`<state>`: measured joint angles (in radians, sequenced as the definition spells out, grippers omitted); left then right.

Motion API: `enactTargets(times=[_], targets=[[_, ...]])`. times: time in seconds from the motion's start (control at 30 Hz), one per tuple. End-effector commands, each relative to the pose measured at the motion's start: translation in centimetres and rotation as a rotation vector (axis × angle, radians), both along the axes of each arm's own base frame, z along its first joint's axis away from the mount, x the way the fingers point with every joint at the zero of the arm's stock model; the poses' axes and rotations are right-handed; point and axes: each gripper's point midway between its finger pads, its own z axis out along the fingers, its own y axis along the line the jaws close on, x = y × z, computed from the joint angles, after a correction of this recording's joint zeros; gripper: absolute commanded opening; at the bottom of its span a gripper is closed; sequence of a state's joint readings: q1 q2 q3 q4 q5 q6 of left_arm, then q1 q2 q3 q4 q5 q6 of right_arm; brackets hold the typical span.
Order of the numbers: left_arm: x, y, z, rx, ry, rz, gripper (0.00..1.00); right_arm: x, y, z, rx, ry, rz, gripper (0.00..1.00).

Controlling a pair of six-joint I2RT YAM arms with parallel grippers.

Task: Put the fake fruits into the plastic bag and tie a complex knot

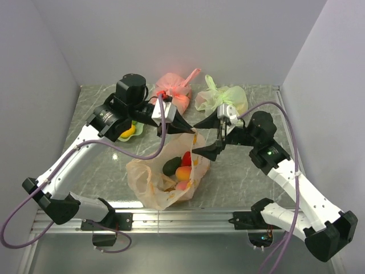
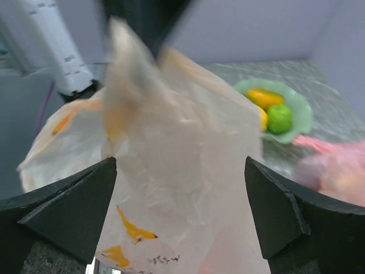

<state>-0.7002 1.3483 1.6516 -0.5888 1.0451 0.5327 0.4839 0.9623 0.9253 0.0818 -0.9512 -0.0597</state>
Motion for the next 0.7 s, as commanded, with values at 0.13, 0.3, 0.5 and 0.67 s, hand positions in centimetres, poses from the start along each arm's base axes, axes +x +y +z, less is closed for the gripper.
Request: enactTargets(times=[0.13, 0.3, 0.5, 0.67], targets=[[-1.6, 0.0, 1.3, -0.059, 0.076, -0.17, 0.0, -3.1, 2.1, 2.9, 0.074, -0.204, 0.15, 1.0], [-2.3, -0.1, 1.1, -0.066, 0.115, -0.237, 0.0, -1.7, 4.0, 3.4, 0.127, -0.147, 0.104, 1.0], [-2.1, -0.1, 0.6, -0.05, 0.1, -0.241, 0.0, -0.9, 4.2, 2.9, 0.154, -0.093, 0.065, 1.0], [-1.3, -0.6, 0.8, -0.081, 0.098, -0.201, 0.0, -1.6, 5.5, 1.1, 0.154, 0.042, 0.087, 0.94]])
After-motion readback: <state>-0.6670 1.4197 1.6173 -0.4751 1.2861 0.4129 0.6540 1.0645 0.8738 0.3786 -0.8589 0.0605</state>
